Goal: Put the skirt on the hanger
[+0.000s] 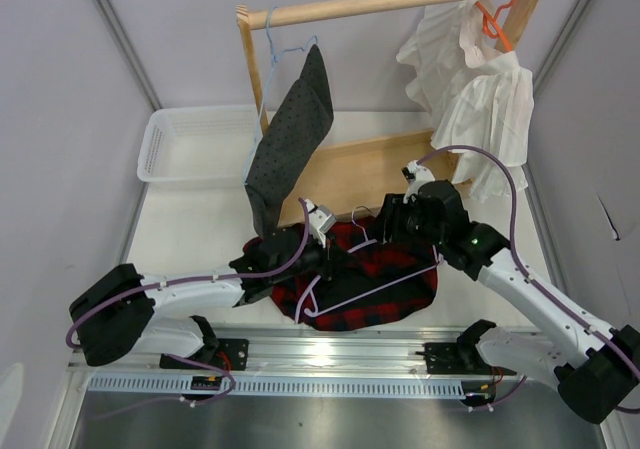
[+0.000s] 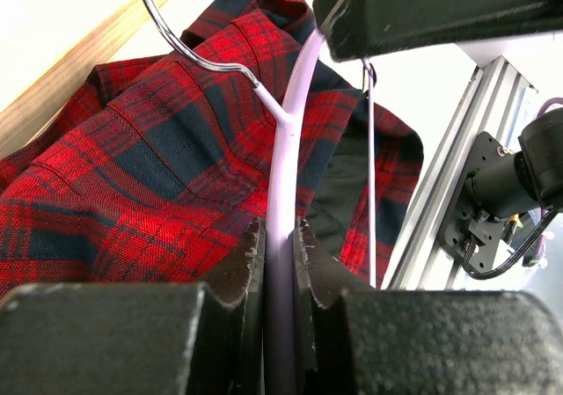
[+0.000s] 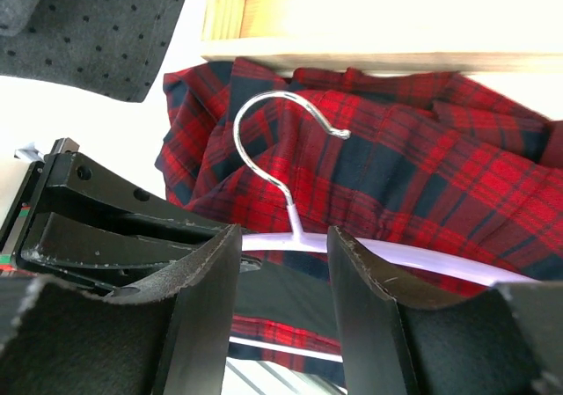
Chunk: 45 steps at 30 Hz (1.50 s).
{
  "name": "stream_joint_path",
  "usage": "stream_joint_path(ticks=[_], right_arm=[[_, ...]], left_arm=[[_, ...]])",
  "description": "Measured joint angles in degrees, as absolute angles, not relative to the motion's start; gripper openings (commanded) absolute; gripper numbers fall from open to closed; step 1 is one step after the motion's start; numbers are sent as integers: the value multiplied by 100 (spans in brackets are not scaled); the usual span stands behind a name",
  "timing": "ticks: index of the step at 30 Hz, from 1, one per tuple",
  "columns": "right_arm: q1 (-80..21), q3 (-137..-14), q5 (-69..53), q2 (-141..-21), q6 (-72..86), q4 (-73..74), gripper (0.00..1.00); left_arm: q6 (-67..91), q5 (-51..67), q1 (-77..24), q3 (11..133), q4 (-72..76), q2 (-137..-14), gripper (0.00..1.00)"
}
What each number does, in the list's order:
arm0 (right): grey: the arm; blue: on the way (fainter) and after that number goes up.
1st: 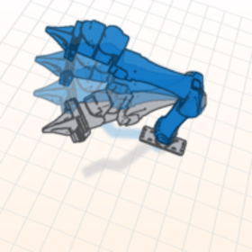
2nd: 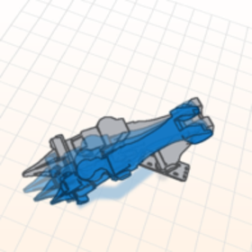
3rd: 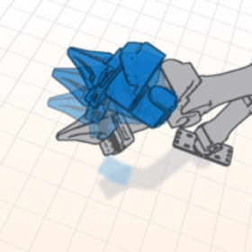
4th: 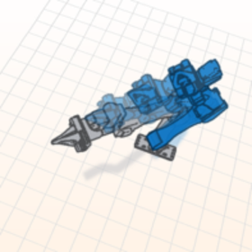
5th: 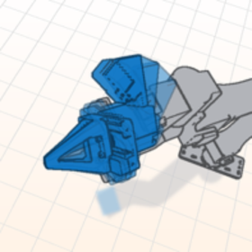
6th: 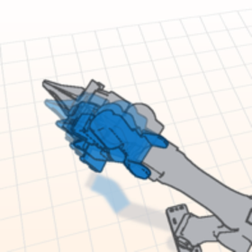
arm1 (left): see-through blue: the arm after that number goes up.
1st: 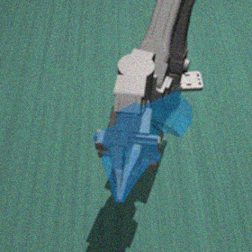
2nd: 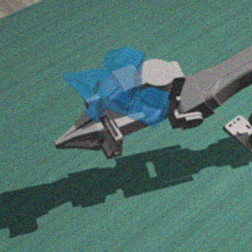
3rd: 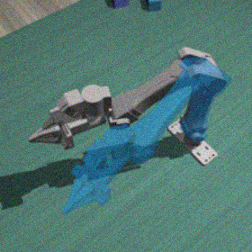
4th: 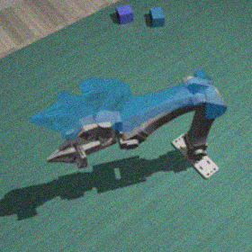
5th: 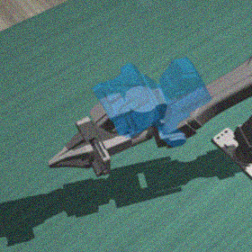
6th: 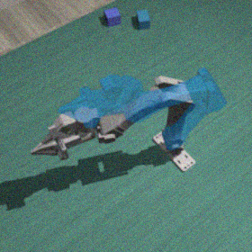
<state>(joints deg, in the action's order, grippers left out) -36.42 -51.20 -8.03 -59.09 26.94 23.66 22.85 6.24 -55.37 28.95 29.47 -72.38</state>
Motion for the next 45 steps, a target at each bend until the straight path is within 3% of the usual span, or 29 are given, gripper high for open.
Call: stream_joint_path(ticks=[8, 13, 24, 33, 42, 45], right_arm=[[-3393, -5033, -1221, -5822, 2453, 2329, 42], [-3463, -5033, -1284, -6066, 2359, 2314, 43], [-4101, -5308, -523, -6709, 2287, 2383, 43], [-4375, -5319, 244, -6785, 2355, 2445, 30], [-4543, -5319, 587, -6794, 2414, 2432, 29], [-4598, -5319, 701, -6812, 2443, 2425, 19]], left_arm=[[2237, 642, -5537, 2895, 2947, -7234, 0], [2235, 642, -5537, 2895, 2947, -7234, 0], [2200, 679, -5537, 2895, 2947, -7234, 0], [2196, 683, -5537, 2897, 2947, -7234, 0], [2193, 727, -5537, 2956, 2941, -7236, 0], [2193, 746, -5537, 2971, 2939, -7255, 0]])
